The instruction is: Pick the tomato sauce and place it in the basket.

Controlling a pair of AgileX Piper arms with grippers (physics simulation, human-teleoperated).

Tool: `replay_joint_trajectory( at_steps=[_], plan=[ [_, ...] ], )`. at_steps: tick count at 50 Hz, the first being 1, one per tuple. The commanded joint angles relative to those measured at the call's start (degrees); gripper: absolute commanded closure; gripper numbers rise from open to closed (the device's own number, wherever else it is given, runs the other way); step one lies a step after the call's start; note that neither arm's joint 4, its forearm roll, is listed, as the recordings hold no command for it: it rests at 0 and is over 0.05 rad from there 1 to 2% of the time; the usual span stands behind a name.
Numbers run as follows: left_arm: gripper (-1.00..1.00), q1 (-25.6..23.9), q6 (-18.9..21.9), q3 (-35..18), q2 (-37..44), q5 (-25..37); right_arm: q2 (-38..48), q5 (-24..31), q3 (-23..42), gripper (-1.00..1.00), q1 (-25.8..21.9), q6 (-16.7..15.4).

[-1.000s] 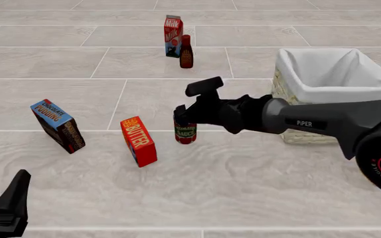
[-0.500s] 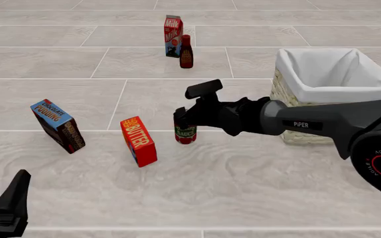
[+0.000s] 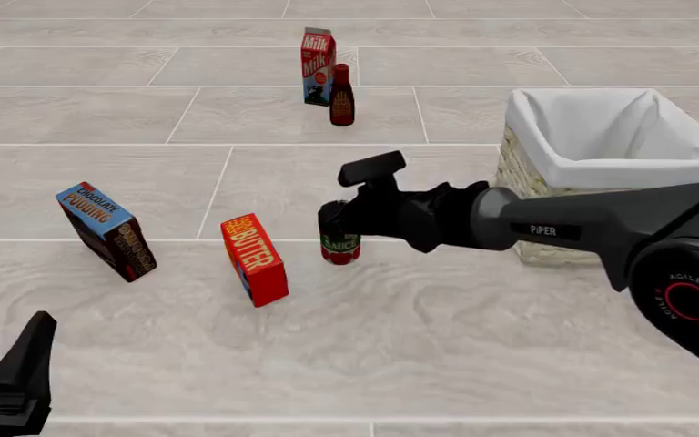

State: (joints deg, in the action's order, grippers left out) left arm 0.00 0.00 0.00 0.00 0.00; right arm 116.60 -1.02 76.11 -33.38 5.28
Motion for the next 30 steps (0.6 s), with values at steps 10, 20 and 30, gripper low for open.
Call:
replay_joint_trajectory(
  at_steps=[10,20,30],
  plan=[
    [-1.0,0.0,0.0,0.0,0.0,0.0,0.74,-0.28,-0.14,-1.0,0.03,0.21],
    [-1.0,0.0,0.0,0.0,0.0,0.0,0.76,-0.22,-0.03,-1.0,0.02,0.16],
    [-1.0,0.0,0.0,0.0,0.0,0.0,1.06,-0.21,0.29,-1.0,0.04,0.36]
  ],
)
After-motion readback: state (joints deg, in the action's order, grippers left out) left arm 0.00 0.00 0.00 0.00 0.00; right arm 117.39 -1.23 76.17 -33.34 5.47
